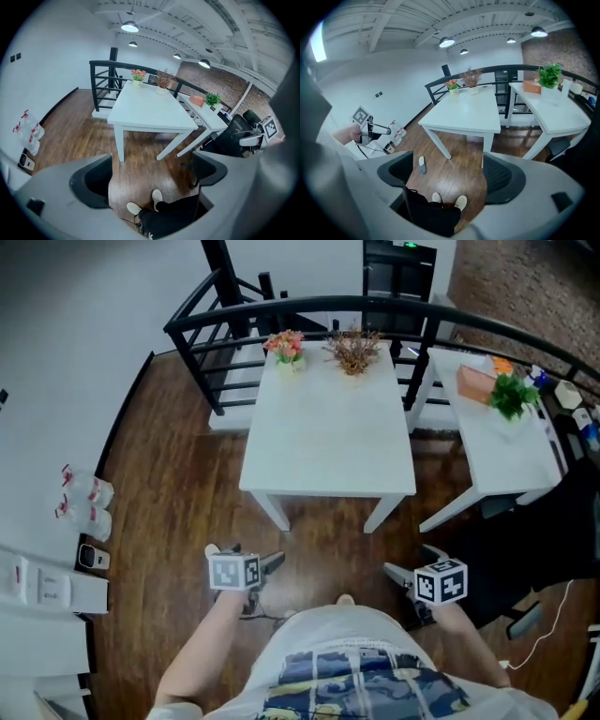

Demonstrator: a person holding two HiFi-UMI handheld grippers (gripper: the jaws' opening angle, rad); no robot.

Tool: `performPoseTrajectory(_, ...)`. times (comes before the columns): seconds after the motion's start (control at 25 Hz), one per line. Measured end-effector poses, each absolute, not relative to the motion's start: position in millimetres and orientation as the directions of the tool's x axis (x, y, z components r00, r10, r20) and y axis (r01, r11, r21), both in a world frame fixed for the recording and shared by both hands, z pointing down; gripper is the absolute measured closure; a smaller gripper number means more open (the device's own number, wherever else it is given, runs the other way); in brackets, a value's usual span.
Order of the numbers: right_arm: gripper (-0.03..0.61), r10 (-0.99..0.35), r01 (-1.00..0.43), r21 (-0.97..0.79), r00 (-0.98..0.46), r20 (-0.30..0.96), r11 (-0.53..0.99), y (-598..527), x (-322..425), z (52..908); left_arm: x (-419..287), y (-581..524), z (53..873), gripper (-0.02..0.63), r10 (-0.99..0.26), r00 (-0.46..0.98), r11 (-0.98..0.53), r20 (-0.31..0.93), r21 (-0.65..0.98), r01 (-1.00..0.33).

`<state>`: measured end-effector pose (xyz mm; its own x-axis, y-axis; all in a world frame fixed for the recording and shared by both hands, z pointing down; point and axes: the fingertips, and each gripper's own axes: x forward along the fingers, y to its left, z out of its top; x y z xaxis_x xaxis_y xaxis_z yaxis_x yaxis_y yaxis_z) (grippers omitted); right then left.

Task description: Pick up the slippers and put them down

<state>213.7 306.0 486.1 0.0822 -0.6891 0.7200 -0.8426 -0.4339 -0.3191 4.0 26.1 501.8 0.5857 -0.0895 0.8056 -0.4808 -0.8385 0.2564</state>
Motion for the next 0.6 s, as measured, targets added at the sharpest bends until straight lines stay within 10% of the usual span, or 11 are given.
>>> performPoseTrajectory(0.6,0.097,-0.701,-0.872,-0.295,0.073,0.709,-0.39,303,177,479,-37,45,495,0.081,-0.087,0.588,-0.837,0.804,0.261,-0.481)
